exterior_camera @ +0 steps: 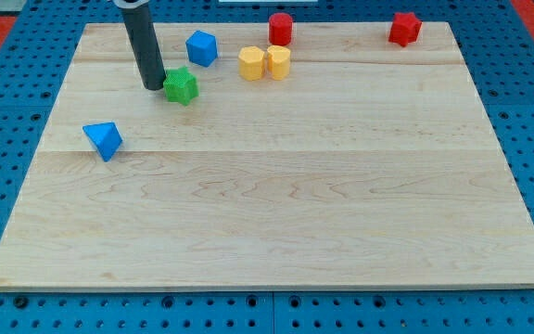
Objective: Push the green star towards center of the board
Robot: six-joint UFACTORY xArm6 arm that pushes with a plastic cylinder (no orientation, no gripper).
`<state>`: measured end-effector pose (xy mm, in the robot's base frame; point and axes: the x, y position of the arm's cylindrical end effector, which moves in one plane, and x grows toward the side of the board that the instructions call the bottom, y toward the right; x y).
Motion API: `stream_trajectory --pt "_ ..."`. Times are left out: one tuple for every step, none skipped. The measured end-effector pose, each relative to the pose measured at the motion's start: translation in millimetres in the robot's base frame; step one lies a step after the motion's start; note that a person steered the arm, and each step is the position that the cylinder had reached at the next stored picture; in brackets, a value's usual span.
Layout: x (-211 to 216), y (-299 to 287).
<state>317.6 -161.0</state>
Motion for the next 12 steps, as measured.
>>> stream_trajectory --pt "-11 -7" --pt "-8 -7" --pt "5 0" --pt "8 20" --pt "8 35" --pt "1 39" --pt "-10 39" --pt "-10 51" --pt "-10 85" --pt "11 110" --pt "39 110" --pt "62 110"
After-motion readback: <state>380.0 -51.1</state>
